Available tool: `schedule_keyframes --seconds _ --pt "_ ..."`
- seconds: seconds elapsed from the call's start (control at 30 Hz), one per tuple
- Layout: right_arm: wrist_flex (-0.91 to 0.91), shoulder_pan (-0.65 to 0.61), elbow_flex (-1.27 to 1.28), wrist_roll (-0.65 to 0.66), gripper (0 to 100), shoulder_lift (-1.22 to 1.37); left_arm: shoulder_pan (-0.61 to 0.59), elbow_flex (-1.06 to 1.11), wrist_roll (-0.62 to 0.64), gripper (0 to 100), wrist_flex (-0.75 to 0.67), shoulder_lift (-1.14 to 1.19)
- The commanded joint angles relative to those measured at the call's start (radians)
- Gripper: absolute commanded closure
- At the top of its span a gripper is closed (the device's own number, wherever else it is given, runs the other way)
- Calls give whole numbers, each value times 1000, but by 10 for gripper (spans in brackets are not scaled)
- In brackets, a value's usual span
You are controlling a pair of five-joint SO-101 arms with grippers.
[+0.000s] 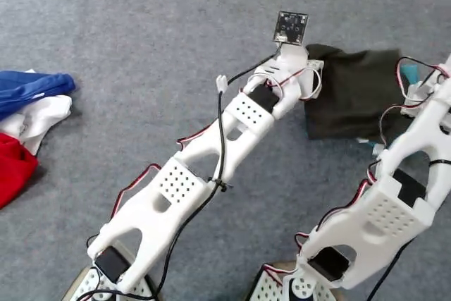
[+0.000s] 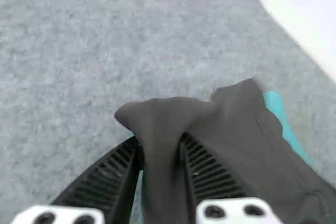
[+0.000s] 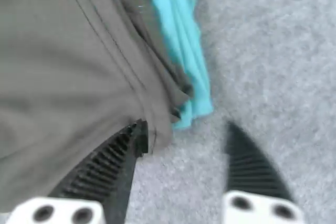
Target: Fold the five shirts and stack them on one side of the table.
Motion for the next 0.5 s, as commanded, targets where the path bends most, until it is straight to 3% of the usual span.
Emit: schedule_keyframes --seconds 0.0,0.17,0.37,0.47 --pt "34 6 -1 34 435 -68 4 -90 -8 849 103 -46" --pt "58 5 -90 -17 553 -68 -22 -177 -11 816 270 -81" --pt "155 -40 -268 -52 993 -64 -58 -220 -60 812 358 -126" --pt "232 -66 -326 -60 939 -61 -65 -220 -106 816 399 -175"
